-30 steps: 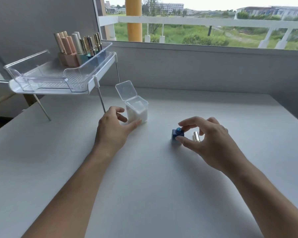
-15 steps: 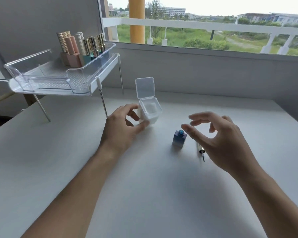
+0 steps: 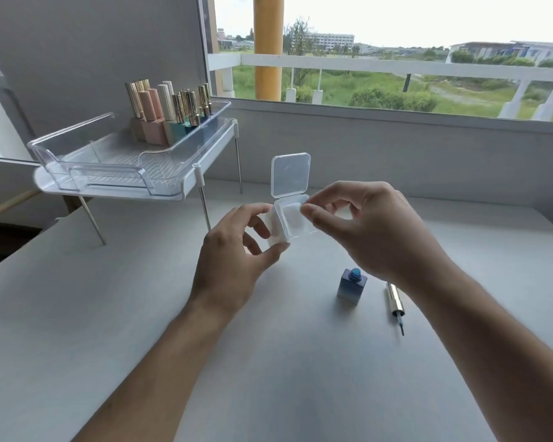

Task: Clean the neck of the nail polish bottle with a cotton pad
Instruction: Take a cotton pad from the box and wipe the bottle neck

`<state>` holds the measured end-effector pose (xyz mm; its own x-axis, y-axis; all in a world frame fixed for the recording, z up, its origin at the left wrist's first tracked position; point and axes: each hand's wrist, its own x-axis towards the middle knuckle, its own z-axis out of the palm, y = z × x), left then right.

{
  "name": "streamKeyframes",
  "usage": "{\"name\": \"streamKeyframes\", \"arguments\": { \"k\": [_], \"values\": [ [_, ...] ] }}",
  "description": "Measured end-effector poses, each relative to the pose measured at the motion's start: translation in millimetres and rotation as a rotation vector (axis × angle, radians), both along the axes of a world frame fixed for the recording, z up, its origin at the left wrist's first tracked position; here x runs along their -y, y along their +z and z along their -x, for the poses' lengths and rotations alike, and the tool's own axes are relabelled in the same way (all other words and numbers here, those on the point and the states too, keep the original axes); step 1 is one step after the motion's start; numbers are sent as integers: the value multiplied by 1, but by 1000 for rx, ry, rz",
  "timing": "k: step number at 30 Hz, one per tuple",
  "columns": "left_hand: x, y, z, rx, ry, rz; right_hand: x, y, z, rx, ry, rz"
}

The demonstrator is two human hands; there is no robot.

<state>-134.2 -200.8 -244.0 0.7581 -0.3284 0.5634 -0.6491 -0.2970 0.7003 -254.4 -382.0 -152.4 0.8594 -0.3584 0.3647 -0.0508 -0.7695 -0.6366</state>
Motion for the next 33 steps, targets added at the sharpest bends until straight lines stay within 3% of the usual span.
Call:
{"name": "streamKeyframes", "arguments": {
  "k": [15,33],
  "values": [
    [-6,-4,5,64,-14,-78,-17,-14,-21,-118,-24,-126],
    [-6,1,1,59,1,-81,-15,-16,-31,-71,-57,-106]
  ]
}}
